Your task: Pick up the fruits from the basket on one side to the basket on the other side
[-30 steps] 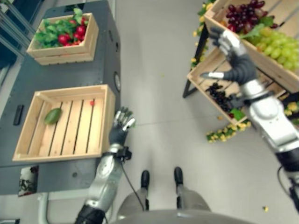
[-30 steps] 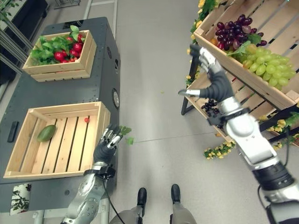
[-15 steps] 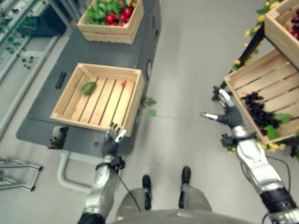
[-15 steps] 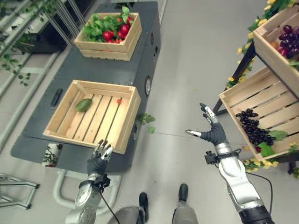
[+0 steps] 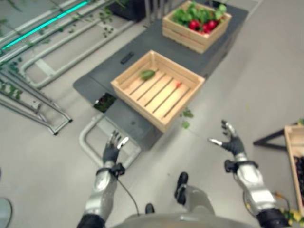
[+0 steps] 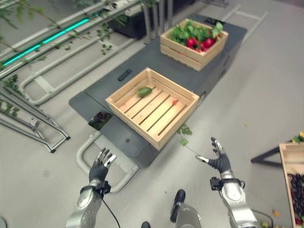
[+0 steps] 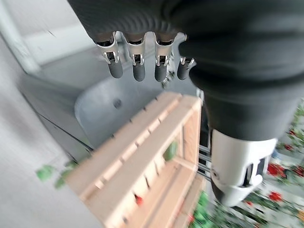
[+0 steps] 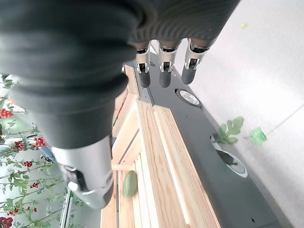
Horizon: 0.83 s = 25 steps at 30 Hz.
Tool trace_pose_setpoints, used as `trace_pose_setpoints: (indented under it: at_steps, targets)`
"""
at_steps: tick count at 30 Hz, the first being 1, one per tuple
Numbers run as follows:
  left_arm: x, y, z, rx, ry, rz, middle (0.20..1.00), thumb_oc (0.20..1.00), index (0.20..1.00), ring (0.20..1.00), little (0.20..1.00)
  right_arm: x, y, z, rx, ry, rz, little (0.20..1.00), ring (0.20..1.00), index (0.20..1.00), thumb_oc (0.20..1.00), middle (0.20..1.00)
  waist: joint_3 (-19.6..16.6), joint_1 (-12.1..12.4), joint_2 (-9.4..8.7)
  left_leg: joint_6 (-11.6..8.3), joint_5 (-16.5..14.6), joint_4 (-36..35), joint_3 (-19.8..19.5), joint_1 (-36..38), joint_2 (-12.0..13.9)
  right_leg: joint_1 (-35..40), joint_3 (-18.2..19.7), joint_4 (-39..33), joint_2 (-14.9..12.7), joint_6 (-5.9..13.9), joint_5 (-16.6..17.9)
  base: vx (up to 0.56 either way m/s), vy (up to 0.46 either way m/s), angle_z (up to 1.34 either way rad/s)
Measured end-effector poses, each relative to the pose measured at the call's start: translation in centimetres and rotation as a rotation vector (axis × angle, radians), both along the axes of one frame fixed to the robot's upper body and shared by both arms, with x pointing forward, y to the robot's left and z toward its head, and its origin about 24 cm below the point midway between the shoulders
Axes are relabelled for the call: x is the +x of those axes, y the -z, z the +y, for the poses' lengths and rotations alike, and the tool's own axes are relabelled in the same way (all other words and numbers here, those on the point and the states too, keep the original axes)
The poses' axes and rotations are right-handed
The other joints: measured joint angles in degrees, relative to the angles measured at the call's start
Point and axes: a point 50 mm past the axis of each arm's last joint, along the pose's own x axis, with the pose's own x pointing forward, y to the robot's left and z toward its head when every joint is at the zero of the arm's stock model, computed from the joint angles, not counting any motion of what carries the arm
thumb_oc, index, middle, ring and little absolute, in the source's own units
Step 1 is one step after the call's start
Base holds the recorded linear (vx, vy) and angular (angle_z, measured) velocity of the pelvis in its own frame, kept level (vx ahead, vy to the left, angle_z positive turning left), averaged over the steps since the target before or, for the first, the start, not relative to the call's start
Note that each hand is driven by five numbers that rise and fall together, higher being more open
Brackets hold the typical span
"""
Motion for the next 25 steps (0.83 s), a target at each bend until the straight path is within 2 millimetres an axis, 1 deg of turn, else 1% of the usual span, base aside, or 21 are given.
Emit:
trace_pose_setpoints:
  at_steps: [1,2,3,4,5,6,7,8,9,10,11,12,13,14,15,16,17,19,21,23,25]
  targets:
    - [0.1,0.1,0.0,0.002,0.000,0.003,1.000,1.000,1.000,1.000,1.000,0.0,0.3,0.0,0.000,0.006,0.014,1.000,1.000,1.000,1.000,1.000,-0.11,-0.07,-0.43,0.37,0.29,-0.35,0.19,0.64,-0.12,0.14,0.36,0.16,-0.14,0.19,0.07,-0.20,0.166,0.24]
    - [-0.2,0.3,0.3,0.009,-0.004,0.016,1.000,1.000,1.000,1.000,1.000,-0.4,1.0,0.1,0.004,0.010,0.047,1.000,1.000,1.000,1.000,1.000,-0.17,0.04,-1.50,0.60,0.68,-0.65,0.19,1.28,-0.42,0.54,0.77,0.35,-0.48,0.49,0.10,-0.26,0.235,0.10]
    - [-0.5,0.5,0.4,0.017,-0.006,0.027,1.000,1.000,1.000,1.000,1.000,-0.6,1.4,0.3,0.011,0.017,0.059,1.000,1.000,1.000,1.000,1.000,-0.25,0.30,-2.13,0.58,0.65,-0.42,0.15,0.88,-0.56,0.82,1.64,0.43,-0.71,0.61,0.33,-0.25,0.243,0.44]
    - [-0.2,1.0,0.5,0.044,0.006,0.052,1.000,1.000,1.000,1.000,1.000,-0.7,2.5,0.1,0.008,0.038,0.110,1.000,1.000,1.000,1.000,1.000,0.93,-1.26,-2.82,1.07,0.28,1.78,-0.33,-0.12,-0.90,0.51,10.95,2.93,-1.66,2.51,1.28,-0.11,0.118,0.65]
    - [0.2,1.3,0.3,0.053,0.022,0.070,1.000,1.000,1.000,1.000,1.000,-0.7,3.1,-0.2,0.002,0.056,0.140,1.000,1.000,1.000,1.000,1.000,1.36,-1.72,-2.91,1.70,1.03,0.94,-0.33,0.33,-0.97,-0.49,19.32,4.56,-1.18,5.62,2.85,-0.18,0.170,0.81]
    - [0.4,1.5,0.4,0.059,0.020,0.077,1.000,1.000,1.000,1.000,1.000,-1.8,4.4,-0.4,0.005,0.079,0.202,1.000,1.000,1.000,1.000,1.000,1.43,-1.75,-3.28,2.06,2.99,-0.23,-1.48,1.44,-1.24,-1.27,27.86,4.89,-0.07,10.06,1.85,-0.15,0.116,0.51]
    - [0.2,1.7,0.6,0.061,0.013,0.087,1.000,1.000,1.000,1.000,1.000,-2.3,5.0,-0.3,0.009,0.085,0.233,1.000,1.000,1.000,1.000,1.000,1.50,-1.05,-3.05,2.10,3.22,-0.01,-2.01,0.89,-0.96,-0.36,30.26,4.23,0.96,11.60,0.66,-0.20,0.161,0.65]
    - [0.3,2.1,1.1,0.111,0.030,0.115,1.000,1.000,1.000,1.000,1.000,-3.5,6.5,-0.4,0.019,0.110,0.302,1.000,1.000,1.000,1.000,1.000,1.77,-1.66,-3.08,1.82,3.50,0.77,-4.57,0.51,-0.10,1.29,34.19,4.71,3.70,12.54,-2.66,-0.07,0.038,0.84]
    - [0.1,2.4,1.1,0.131,0.044,0.134,1.000,1.000,1.000,1.000,1.000,-4.6,7.6,-0.4,0.026,0.128,0.363,1.000,1.000,1.000,1.000,1.000,1.48,-1.92,-3.50,1.56,3.99,0.76,-6.17,0.08,0.01,3.49,34.36,4.33,5.47,12.48,-3.54,-0.11,0.053,1.11]
    - [-0.1,3.0,1.6,0.169,0.057,0.172,1.000,1.000,1.000,1.000,1.000,-6.5,9.3,-0.6,0.026,0.155,0.468,1.000,1.000,1.000,1.000,1.000,1.08,-1.72,-4.20,1.16,4.32,0.71,-7.85,-0.19,-0.21,5.38,35.46,4.03,7.76,10.41,-6.11,-0.08,0.000,0.75]
    - [-0.4,3.2,1.6,0.182,0.063,0.185,1.000,1.000,1.000,1.000,1.000,-7.0,9.7,-0.6,0.024,0.159,0.495,1.000,1.000,1.000,1.000,1.000,0.70,-1.01,-4.83,1.09,4.40,0.36,-7.83,-0.23,-0.86,6.80,34.95,2.00,7.89,8.64,-7.03,-0.08,0.000,0.36]
    - [-1.2,4.0,1.6,0.204,0.078,0.236,1.000,1.000,1.000,1.000,1.000,-7.8,10.5,-0.8,0.012,0.165,0.551,1.000,1.000,1.000,1.000,1.000,0.82,-0.23,-4.23,0.89,4.58,0.34,-7.91,-0.66,-0.84,8.54,35.36,-1.18,8.43,6.16,-5.95,-0.08,-0.073,0.03]
    - [-1.9,4.8,1.4,0.208,0.092,0.285,1.000,1.000,1.000,1.000,1.000,-8.1,10.9,-0.7,0.013,0.167,0.587,1.000,1.000,1.000,1.000,1.000,0.25,-0.24,-3.24,0.65,4.45,0.06,-7.99,-1.14,-0.59,8.74,35.43,-3.37,8.64,5.54,-4.95,-0.05,-0.061,0.00]
    - [-2.3,5.0,1.4,0.206,0.091,0.297,1.000,1.000,1.000,1.000,1.000,-8.6,11.2,-0.6,0.011,0.163,0.608,1.000,1.000,1.000,1.000,1.000,0.04,-0.25,-2.87,0.39,4.78,-0.17,-8.00,-1.08,-0.29,8.86,35.12,-4.75,8.75,5.35,-4.13,-0.05,-0.113,-0.07]
    - [-2.7,5.5,1.5,0.205,0.085,0.327,1.000,1.000,1.000,1.000,1.000,-8.8,11.7,-0.3,0.007,0.156,0.647,1.000,1.000,1.000,1.000,1.000,-0.36,0.11,-2.28,0.16,5.30,-0.87,-7.70,-1.08,-0.06,9.75,35.19,-7.73,8.90,4.90,-1.89,0.01,-0.078,-0.18]
    - [-2.9,5.7,1.5,0.207,0.084,0.343,1.000,1.000,1.000,1.000,1.000,-8.9,11.9,-0.2,0.001,0.147,0.665,1.000,1.000,1.000,1.000,1.000,-0.39,0.09,-2.24,-0.06,5.57,-1.03,-7.64,-1.07,0.29,10.23,35.44,-9.00,9.02,4.87,-1.04,0.01,-0.077,-0.18]
    - [-3.2,6.4,1.5,0.203,0.079,0.389,1.000,1.000,1.000,1.000,1.000,-9.3,12.3,-0.1,-0.005,0.146,0.700,1.000,1.000,1.000,1.000,1.000,-0.55,-0.19,-2.31,-0.29,5.73,-1.41,-6.91,-0.71,0.66,11.41,35.46,-11.20,9.48,4.67,-0.02,0.01,-0.056,-0.11]
    - [-3.8,6.9,1.5,0.196,0.076,0.419,1.000,1.000,1.000,1.000,1.000,-9.8,12.6,-0.1,-0.003,0.153,0.727,1.000,1.000,1.000,1.000,1.000,-1.02,-0.16,-2.74,-0.54,5.87,-2.21,-6.38,0.08,1.09,12.54,36.19,-13.22,9.67,4.35,1.00,0.05,-0.059,-0.16]
    - [-4.4,7.5,1.3,0.184,0.069,0.460,1.000,1.000,1.000,1.000,1.000,-11.0,13.1,-0.1,0.003,0.168,0.781,1.000,1.000,1.000,1.000,1.000,-2.22,-0.23,-2.96,-0.87,6.26,-3.66,-6.29,1.32,1.48,14.00,36.17,-15.40,9.87,3.99,1.94,0.06,-0.072,-0.06]
    - [-5.4,8.3,1.1,0.172,0.070,0.520,1.000,1.000,1.000,1.000,1.000,-12.5,13.7,-0.2,0.015,0.194,0.844,1.000,1.000,1.000,1.000,1.000,-3.19,-0.31,-2.76,-0.97,6.31,-4.40,-6.32,2.72,1.62,14.97,36.32,-15.41,10.25,3.73,1.77,0.02,-0.044,-0.02]
    - [-5.5,8.5,1.0,0.167,0.073,0.532,1.000,1.000,1.000,1.000,1.000,-13.2,13.9,-0.3,0.017,0.200,0.869,1.000,1.000,1.000,1.000,1.000,-3.72,-0.30,-2.52,-0.98,6.31,-4.62,-6.31,2.89,1.81,14.99,36.30,-15.41,10.32,3.46,1.93,0.03,-0.053,-0.04]
